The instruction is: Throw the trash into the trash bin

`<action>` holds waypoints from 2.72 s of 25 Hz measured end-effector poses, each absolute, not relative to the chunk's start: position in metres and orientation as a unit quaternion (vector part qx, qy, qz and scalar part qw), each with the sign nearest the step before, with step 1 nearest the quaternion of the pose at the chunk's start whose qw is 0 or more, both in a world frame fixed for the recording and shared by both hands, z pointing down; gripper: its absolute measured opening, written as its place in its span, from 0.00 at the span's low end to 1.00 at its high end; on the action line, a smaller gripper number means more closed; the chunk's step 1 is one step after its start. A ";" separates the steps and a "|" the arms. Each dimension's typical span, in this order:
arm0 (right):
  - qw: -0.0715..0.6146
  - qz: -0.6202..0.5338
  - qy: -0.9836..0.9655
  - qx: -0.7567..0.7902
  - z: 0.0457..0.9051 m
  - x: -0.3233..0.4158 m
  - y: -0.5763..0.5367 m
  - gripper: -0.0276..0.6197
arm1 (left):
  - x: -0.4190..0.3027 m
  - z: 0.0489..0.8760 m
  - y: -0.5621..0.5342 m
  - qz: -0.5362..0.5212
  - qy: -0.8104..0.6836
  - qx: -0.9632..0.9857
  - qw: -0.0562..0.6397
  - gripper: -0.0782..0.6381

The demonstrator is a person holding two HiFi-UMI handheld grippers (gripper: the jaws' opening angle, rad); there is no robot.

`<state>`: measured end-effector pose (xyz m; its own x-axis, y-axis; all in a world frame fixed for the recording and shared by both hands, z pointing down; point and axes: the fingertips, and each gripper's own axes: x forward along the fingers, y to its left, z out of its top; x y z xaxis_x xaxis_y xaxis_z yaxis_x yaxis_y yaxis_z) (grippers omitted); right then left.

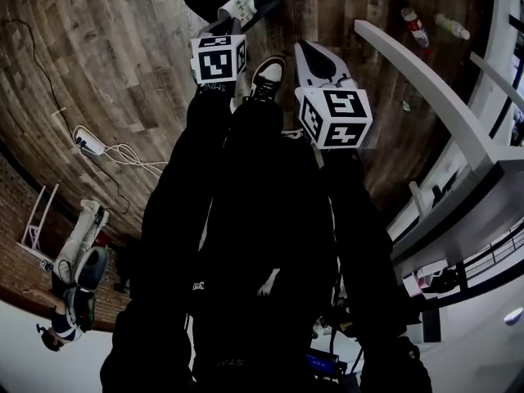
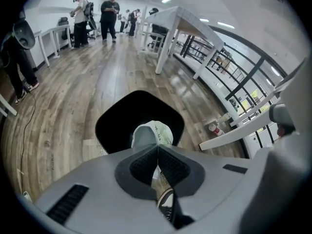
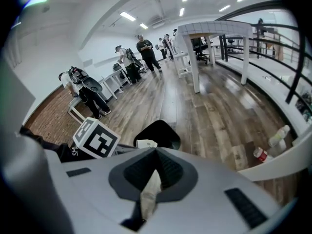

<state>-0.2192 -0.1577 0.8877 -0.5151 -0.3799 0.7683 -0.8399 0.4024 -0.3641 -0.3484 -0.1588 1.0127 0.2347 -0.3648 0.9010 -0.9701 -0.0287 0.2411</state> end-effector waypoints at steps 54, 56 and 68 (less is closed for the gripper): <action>0.056 0.266 -0.730 0.627 0.315 0.061 0.005 0.07 | 0.004 0.371 -0.031 0.201 -0.316 0.883 0.282 0.11; 0.047 0.257 -0.715 0.649 0.302 0.083 0.022 0.07 | 0.029 0.357 -0.017 0.200 -0.289 0.897 0.269 0.11; 0.015 0.208 -0.583 0.785 0.242 0.219 0.152 0.07 | 0.183 0.292 0.096 0.197 -0.114 0.953 0.200 0.11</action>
